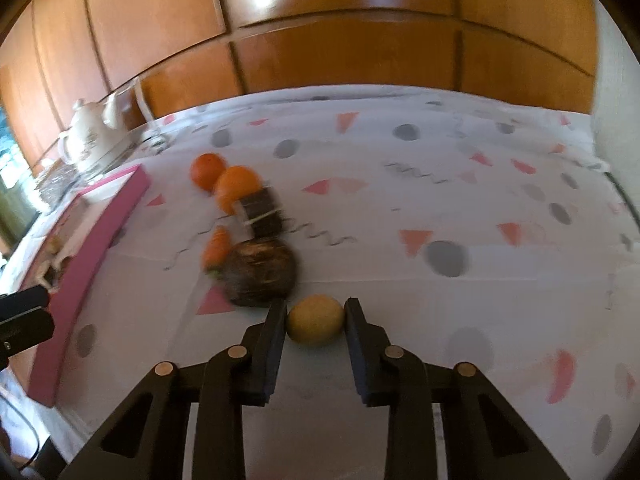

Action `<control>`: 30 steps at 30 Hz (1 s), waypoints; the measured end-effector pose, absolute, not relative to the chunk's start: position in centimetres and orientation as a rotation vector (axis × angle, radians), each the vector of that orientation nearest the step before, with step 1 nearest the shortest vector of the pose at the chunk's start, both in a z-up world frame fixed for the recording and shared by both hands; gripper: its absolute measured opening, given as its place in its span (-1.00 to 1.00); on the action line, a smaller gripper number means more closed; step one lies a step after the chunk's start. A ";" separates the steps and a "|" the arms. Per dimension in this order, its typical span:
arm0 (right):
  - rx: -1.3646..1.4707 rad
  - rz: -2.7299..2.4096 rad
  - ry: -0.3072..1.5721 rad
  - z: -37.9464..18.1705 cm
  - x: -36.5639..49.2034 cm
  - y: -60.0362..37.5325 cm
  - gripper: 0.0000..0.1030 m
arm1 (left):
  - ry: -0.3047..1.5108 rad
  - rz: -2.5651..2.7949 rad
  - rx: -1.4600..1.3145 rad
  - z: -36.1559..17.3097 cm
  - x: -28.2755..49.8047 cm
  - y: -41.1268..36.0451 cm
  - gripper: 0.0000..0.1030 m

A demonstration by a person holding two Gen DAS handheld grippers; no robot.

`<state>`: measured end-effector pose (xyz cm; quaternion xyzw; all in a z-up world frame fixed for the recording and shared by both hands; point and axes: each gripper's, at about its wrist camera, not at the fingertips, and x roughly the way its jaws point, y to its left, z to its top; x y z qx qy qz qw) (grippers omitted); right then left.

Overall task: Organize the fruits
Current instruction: 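Grasp the orange carrot with the left tool while the right tool holds the potato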

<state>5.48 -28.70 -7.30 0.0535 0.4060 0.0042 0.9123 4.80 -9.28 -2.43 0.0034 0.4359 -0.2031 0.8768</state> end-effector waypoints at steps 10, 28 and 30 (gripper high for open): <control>0.149 -0.095 0.813 -7.7 5.1 -31.3 -0.43 | 0.982 -0.461 -0.078 -3.4 8.6 -12.7 -0.51; 0.258 -0.050 0.789 -8.0 4.6 -32.5 -0.42 | 1.131 -0.389 -0.219 -6.3 15.2 -16.8 -0.49; 0.263 -0.048 0.787 -8.1 4.6 -32.5 -0.42 | 1.145 -0.399 -0.204 -6.8 15.4 -17.3 -0.39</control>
